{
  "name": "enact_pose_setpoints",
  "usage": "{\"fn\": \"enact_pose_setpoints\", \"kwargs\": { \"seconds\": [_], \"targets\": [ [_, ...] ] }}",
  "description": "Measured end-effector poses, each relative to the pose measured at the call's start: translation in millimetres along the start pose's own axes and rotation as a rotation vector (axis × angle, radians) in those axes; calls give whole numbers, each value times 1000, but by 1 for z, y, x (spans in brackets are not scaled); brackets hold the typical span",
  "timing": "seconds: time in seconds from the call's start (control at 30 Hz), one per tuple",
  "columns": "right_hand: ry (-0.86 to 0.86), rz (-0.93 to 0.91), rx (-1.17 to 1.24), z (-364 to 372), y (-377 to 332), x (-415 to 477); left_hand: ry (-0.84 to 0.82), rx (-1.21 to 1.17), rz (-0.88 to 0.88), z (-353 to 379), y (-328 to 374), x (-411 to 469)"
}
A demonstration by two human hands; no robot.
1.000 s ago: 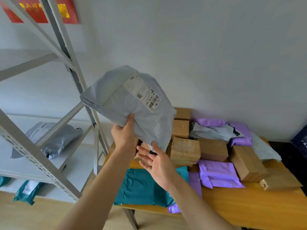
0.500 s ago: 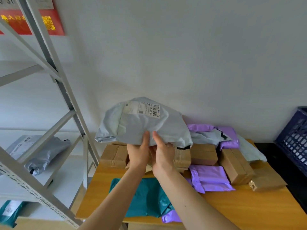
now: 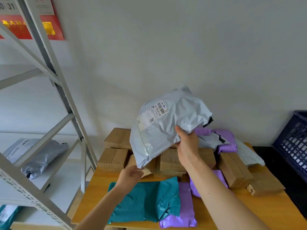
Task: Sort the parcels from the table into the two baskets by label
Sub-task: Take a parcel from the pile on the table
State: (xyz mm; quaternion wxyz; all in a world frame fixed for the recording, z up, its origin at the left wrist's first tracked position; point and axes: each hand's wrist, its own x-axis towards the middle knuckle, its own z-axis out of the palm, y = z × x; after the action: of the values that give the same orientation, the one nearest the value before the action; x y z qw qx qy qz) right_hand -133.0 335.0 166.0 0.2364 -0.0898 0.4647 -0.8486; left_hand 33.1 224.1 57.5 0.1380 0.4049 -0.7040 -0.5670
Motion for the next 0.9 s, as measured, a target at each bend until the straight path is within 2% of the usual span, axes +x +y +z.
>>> {"fn": "enact_pose_setpoints", "kwargs": {
  "seconds": [0.13,0.23,0.33,0.43,0.53,0.63,0.7,0.8,0.9],
  "targets": [
    [-91,34,-104,-12,-26,10,169,-122,-58,-38,-7,9],
    [-173,79,-140,-20,-44,14,302,-236,-5,-65,16,23],
    [-209,115,-170,-24,-55,14,321,-320,65,-72,48,29],
    [-239,157,-228,-30,-60,12,209,-353,81,-67,68,30],
    [-281,216,-279,-37,-59,13,-28,-399,100,-58,79,22],
    [-283,253,-296,-46,-56,16,-218,-551,86,-49,86,19],
    [-246,261,-303,-54,-52,21,-284,-615,49,-46,90,15],
    [-190,248,-352,-66,-46,28,-346,-548,15,-45,90,16],
    [-159,206,-418,-76,-43,30,-245,-485,11,-42,88,20]
  ]
}}
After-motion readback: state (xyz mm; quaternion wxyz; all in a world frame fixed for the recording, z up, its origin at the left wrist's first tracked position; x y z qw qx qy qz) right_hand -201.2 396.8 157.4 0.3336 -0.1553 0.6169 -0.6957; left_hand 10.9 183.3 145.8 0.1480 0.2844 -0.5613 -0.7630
